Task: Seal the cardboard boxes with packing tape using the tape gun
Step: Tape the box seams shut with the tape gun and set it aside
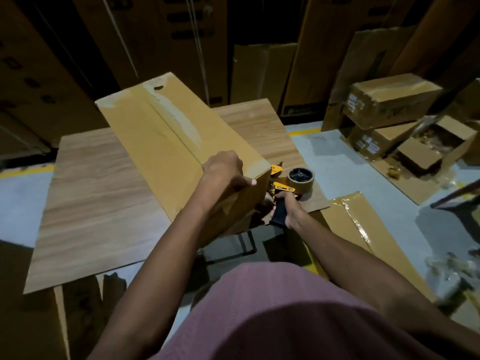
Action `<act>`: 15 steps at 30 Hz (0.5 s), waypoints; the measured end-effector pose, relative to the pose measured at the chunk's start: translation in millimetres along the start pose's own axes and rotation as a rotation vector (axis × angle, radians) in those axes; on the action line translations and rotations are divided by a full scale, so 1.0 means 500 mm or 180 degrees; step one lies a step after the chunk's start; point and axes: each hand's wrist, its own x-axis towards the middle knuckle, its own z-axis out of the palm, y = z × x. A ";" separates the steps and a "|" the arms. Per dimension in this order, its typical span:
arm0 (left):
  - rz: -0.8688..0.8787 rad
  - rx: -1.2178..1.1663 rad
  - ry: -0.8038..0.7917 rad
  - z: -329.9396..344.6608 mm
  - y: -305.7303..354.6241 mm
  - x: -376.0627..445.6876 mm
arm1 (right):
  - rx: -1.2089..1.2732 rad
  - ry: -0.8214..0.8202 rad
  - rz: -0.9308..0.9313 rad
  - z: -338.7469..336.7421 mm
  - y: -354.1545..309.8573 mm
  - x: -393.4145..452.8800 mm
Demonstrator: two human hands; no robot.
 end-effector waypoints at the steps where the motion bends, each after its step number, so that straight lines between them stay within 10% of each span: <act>1: -0.0018 -0.0072 0.0050 0.005 -0.003 -0.001 | -0.0076 -0.0051 0.0009 -0.002 -0.004 0.013; 15: 0.0226 -0.0475 0.1027 0.126 -0.035 -0.091 | -0.1185 -0.0301 -0.0127 0.020 -0.038 0.049</act>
